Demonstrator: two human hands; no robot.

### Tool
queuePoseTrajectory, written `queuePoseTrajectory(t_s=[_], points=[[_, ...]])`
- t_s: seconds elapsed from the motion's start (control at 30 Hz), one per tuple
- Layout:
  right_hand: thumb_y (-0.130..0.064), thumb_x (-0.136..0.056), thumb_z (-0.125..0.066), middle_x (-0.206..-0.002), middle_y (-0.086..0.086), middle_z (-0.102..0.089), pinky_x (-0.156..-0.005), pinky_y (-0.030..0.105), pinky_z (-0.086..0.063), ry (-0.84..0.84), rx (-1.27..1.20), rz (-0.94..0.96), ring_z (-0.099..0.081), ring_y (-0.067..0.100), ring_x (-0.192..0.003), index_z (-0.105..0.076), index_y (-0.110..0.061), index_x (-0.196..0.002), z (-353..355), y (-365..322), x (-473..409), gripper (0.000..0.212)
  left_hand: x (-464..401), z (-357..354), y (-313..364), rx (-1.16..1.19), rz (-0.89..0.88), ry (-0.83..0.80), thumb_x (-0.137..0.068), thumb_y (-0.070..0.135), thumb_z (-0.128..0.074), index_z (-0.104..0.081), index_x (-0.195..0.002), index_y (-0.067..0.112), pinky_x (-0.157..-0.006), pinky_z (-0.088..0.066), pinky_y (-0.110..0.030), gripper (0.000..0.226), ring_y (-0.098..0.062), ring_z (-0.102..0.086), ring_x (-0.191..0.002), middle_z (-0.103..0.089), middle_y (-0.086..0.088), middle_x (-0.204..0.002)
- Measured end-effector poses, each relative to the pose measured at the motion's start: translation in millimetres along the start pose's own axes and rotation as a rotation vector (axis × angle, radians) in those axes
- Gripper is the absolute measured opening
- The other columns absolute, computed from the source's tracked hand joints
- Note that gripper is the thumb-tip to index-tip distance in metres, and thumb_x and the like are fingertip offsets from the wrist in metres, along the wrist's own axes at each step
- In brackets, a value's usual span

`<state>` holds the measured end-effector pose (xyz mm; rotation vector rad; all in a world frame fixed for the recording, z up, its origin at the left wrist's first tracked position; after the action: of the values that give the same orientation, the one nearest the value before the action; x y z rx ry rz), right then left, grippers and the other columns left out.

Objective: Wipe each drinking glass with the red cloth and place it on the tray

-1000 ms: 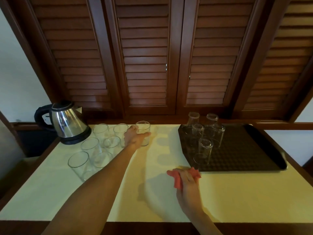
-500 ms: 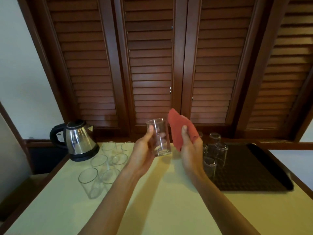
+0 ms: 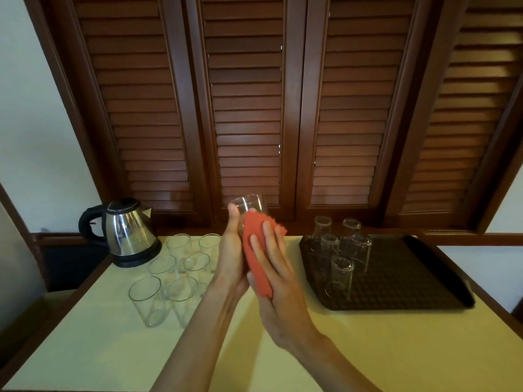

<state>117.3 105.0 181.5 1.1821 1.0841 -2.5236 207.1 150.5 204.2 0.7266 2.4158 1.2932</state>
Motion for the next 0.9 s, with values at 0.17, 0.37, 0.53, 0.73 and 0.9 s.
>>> queuePoseTrajectory(t_s=[0.17,0.37,0.53,0.73,0.9], points=[[-0.044,-0.103,-0.042,-0.168,-0.021,-0.005,-0.123,0.045,-0.03,0.127,-0.236,-0.16,-0.019,0.007,-0.154,-0.019,-0.04,-0.155,29.9,6.0,-38.7,0.057,11.6,-9.0,-5.3,-0.219,-0.089,-0.005,-0.098,0.065,-0.035,-0.072,-0.128,0.023,-0.103,-0.051,-0.044,0.063,-0.024,-0.067,-0.125,-0.074,-0.009,-0.127],[-0.031,-0.106,-0.043,-0.169,-0.013,-0.002,-0.126,0.051,-0.016,0.028,-0.149,-0.045,-0.004,0.014,-0.157,-0.023,-0.026,-0.158,2.0,-1.0,8.0,0.057,-4.6,1.4,13.6,-0.186,-0.13,0.054,-0.093,0.072,-0.042,-0.065,-0.132,0.026,-0.096,-0.057,-0.049,0.065,-0.031,-0.071,-0.115,-0.073,-0.015,-0.124],[-0.044,-0.102,-0.045,-0.166,-0.024,-0.009,-0.126,0.04,-0.021,0.181,-0.296,-0.205,-0.011,0.001,-0.153,-0.027,-0.035,-0.153,31.2,-0.2,-37.6,0.055,13.8,-14.0,-8.1,-0.37,-0.108,-0.056,-0.101,0.06,-0.043,-0.068,-0.134,0.028,-0.096,-0.056,-0.04,0.052,-0.02,-0.069,-0.121,-0.074,-0.003,-0.128],[-0.048,-0.102,-0.044,-0.167,-0.022,-0.008,-0.125,0.051,-0.021,0.098,-0.363,-0.125,-0.009,0.007,-0.155,-0.027,-0.037,-0.154,12.3,-2.0,-2.6,0.056,9.0,-4.6,9.3,-0.193,-0.152,0.06,-0.088,0.067,-0.058,-0.073,-0.123,0.018,-0.103,-0.055,-0.052,0.062,-0.035,-0.067,-0.123,-0.073,-0.017,-0.125],[-0.045,-0.103,-0.043,-0.167,-0.023,-0.006,-0.124,0.053,-0.024,0.138,-0.272,-0.16,-0.009,0.009,-0.156,-0.023,-0.039,-0.154,26.6,0.9,-25.5,0.056,12.7,-6.3,-8.6,-0.281,-0.087,0.026,-0.107,0.059,-0.033,-0.069,-0.131,0.026,-0.105,-0.052,-0.045,0.055,-0.025,-0.067,-0.124,-0.074,-0.007,-0.127]])
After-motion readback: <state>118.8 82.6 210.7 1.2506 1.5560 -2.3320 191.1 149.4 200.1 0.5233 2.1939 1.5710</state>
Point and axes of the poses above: each hand's wrist, its own x-axis away from the middle knuckle, its own z-axis out of the back of the hand, y = z × x, the point moved 5 cm from there along -x, towards the middle knuckle
